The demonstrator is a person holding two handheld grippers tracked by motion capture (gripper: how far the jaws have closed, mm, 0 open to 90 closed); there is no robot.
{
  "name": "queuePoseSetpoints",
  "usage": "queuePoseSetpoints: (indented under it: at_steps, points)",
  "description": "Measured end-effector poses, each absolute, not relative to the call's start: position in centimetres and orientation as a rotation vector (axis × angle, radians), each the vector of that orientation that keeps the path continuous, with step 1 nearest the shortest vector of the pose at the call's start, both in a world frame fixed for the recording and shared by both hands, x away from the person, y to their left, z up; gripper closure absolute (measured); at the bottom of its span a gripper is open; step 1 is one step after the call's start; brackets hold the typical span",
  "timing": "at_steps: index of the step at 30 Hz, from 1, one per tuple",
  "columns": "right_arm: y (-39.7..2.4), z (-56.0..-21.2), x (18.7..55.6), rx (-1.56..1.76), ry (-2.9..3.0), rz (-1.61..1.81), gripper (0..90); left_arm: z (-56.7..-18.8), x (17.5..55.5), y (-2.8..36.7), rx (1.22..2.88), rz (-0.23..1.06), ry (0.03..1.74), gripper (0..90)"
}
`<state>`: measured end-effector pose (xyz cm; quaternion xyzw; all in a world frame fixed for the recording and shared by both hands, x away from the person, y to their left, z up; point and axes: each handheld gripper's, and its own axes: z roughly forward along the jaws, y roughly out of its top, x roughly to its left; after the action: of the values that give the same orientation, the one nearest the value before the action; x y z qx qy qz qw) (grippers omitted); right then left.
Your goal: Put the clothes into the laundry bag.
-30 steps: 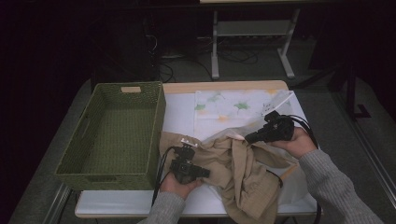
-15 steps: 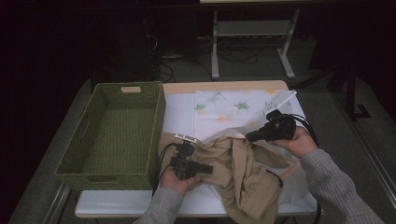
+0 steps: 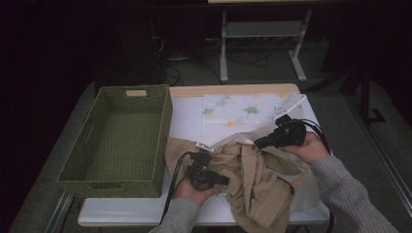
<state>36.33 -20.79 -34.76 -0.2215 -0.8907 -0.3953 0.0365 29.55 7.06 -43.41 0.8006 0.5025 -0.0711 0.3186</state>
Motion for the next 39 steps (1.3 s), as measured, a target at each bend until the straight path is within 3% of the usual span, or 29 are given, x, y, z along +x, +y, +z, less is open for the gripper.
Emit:
queuePoseSetpoints:
  at_steps: [2, 4, 6, 8, 15, 20, 29, 33, 39]
  points:
    - [-20.7, -34.8, 36.4, -0.678, -2.734, -1.214, 88.0, -43.3, 29.4, 6.5, 2.15, -0.106, 1.311, 57.1]
    - [-20.6, -34.8, 36.4, -0.678, -2.733, -1.213, 88.0, -43.5, 29.3, 6.3, 2.18, -0.041, 1.283, 72.7]
    - [-20.6, -34.8, 36.4, -0.673, -2.732, -1.217, 88.0, -43.7, 29.6, 6.5, 2.172, -0.068, 1.283, 82.8]
    - [-20.6, -34.8, 36.4, -0.673, -2.731, -1.215, 87.9, -43.7, 29.8, 6.7, 2.165, -0.091, 1.279, 87.4]
    - [-21.4, -34.7, 36.4, -0.688, -2.722, -1.239, 88.0, -41.1, 30.2, 8.3, 1.91, -0.341, 1.197, 88.7]
    - [-21.4, -34.6, 36.4, -0.692, -2.715, -1.254, 88.0, -37.6, 30.1, 6.9, 1.826, -0.445, 1.07, 88.8]
    - [-21.6, -34.2, 36.3, -0.685, -2.696, -1.279, 88.2, -32.2, 30.1, 4.9, 1.824, -0.465, 0.948, 88.7]
    - [-21.7, -34.1, 36.2, -0.68, -2.688, -1.296, 88.2, -33.9, 30.8, 3.8, 1.846, -0.47, 0.998, 88.7]
    - [-21.6, -33.3, 36.0, -0.655, -2.67, -1.337, 88.2, -39.8, 32.6, 1.1, 1.808, -0.409, 1.174, 88.5]
